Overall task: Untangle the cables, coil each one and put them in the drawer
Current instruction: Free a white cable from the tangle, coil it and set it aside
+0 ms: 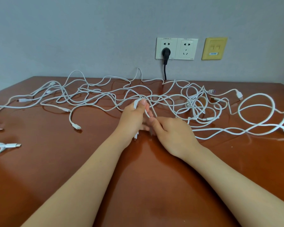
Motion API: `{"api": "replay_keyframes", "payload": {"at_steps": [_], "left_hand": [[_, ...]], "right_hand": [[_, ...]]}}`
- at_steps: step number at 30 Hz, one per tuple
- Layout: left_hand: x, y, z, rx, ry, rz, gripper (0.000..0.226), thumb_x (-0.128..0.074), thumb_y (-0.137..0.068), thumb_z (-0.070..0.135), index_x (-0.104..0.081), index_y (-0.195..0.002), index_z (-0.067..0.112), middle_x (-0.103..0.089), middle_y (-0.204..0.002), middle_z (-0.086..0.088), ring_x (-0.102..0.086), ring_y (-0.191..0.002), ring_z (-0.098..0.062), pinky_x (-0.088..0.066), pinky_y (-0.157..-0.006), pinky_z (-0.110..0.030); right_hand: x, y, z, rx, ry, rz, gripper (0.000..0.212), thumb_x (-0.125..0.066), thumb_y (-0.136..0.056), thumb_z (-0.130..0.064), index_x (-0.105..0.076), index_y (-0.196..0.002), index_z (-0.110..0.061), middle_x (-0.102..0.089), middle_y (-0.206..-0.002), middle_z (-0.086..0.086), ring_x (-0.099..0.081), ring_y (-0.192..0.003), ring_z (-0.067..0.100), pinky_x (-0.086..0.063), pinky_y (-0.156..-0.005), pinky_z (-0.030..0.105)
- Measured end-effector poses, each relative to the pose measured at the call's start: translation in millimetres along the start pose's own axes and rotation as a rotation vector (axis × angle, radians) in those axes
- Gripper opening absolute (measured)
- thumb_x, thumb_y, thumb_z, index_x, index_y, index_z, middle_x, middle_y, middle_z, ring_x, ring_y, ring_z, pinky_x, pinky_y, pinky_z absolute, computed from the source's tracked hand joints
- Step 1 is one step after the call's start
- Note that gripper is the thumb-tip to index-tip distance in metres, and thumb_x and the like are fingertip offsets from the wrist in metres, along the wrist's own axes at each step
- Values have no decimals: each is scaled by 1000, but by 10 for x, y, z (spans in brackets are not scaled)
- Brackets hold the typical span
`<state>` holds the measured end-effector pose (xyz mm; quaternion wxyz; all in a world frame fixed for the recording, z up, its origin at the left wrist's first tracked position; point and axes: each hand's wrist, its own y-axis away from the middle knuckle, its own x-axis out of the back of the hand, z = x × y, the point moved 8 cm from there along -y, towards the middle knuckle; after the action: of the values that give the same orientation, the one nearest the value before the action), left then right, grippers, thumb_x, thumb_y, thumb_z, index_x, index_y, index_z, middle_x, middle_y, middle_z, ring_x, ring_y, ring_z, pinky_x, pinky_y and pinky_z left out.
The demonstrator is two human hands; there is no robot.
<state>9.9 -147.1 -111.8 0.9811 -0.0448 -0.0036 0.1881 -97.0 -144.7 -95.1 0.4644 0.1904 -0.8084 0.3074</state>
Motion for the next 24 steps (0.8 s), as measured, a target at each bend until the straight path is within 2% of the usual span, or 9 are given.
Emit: {"api": "replay_keyframes", "payload": {"at_steps": [3,6,9,12,14,17,19,21,24], "left_hand": [[37,-8,-32,84,296,6,36,-31,-103,26,-44,-74,10,-65,-60,-3,-66,-53,-13,-55,-50,-22],[100,-37,-68,130,541,45,40,-27,-103,28,-42,-71,10,-59,-46,2,-65,-48,-11,-57,-55,-23],[171,-62,-122,181,725,102,40,-25,-104,30,-38,-69,15,-36,-37,7,-41,-31,-6,-49,-43,-16],[236,-99,-157,201,828,130,39,-25,-104,27,-37,-69,16,-28,-36,8,-24,-26,-5,-29,-32,-12],[291,-118,-159,202,807,137,39,-25,-105,29,-36,-69,17,-27,-35,8,-21,-25,-4,-21,-28,-14],[417,-133,-156,196,795,168,40,-25,-104,30,-34,-68,17,-27,-34,9,-20,-25,-4,-17,-28,-13],[478,-138,-161,197,754,202,40,-25,-104,29,-34,-67,17,-27,-34,9,-19,-25,-3,-16,-28,-14],[478,-135,-153,195,582,218,38,-26,-104,25,-36,-69,16,-27,-33,10,-18,-25,-3,-15,-28,-14],[305,-104,-138,209,263,149,33,-30,-103,22,-40,-72,15,-28,-33,10,-18,-25,-4,-14,-30,-10]], "right_hand": [[2,-1,-11,30,3,11,29,-29,-101,-35,-44,-79,-25,-67,-88,7,-58,-92,30,-30,-73,33],[16,-1,-30,55,36,37,28,-29,-101,-34,-42,-79,-20,-66,-88,11,-57,-91,33,-25,-72,31],[10,-5,-44,68,48,37,28,-31,-100,-37,-44,-80,-22,-64,-79,6,-57,-87,31,-24,-73,30],[-3,9,-40,65,59,31,26,-34,-98,-40,-46,-81,-25,-46,-58,-6,-56,-81,26,-23,-73,28],[13,12,-36,65,57,47,22,-39,-97,-39,-48,-83,-25,-39,-54,-9,-50,-74,23,-23,-73,27],[95,5,-16,84,-52,139,15,-48,-93,-31,-54,-83,-22,-41,-58,-14,-40,-65,9,-24,-69,25],[147,14,-52,170,-150,209,14,-49,-88,-26,-59,-82,-19,-44,-64,-16,-38,-65,7,-27,-67,26],[134,23,-91,256,-167,224,14,-48,-84,-23,-60,-82,-16,-45,-72,-15,-40,-68,9,-33,-63,29],[106,29,-116,325,-176,236,21,-44,-86,-30,-60,-81,-17,-38,-72,-14,-36,-66,6,-35,-59,30]]}}
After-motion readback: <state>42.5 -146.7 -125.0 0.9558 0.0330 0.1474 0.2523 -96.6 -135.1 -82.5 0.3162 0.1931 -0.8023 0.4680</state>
